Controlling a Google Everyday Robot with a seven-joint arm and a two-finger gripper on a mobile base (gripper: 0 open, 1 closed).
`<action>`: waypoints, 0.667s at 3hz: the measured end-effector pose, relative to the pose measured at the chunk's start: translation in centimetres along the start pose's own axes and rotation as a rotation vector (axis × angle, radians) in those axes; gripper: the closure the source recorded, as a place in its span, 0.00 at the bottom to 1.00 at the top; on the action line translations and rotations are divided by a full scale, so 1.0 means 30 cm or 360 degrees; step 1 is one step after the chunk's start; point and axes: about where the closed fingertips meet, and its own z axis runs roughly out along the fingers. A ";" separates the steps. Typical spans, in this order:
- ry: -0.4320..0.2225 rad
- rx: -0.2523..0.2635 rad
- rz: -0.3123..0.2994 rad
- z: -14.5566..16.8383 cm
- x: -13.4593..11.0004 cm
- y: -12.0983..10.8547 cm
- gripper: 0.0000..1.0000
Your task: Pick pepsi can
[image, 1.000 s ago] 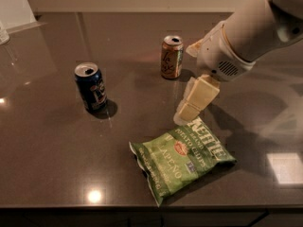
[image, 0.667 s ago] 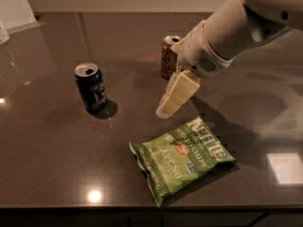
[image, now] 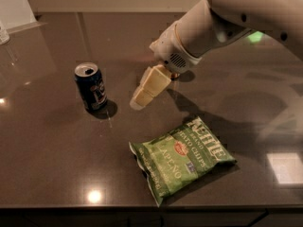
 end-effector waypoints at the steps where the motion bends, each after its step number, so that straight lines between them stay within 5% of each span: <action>1: -0.0066 -0.0024 0.0017 0.062 -0.058 0.003 0.00; 2: -0.0135 -0.0029 -0.0004 0.115 -0.114 0.009 0.00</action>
Offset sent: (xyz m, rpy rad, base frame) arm 0.0176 0.0730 -0.0055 0.1345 -0.0266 0.0393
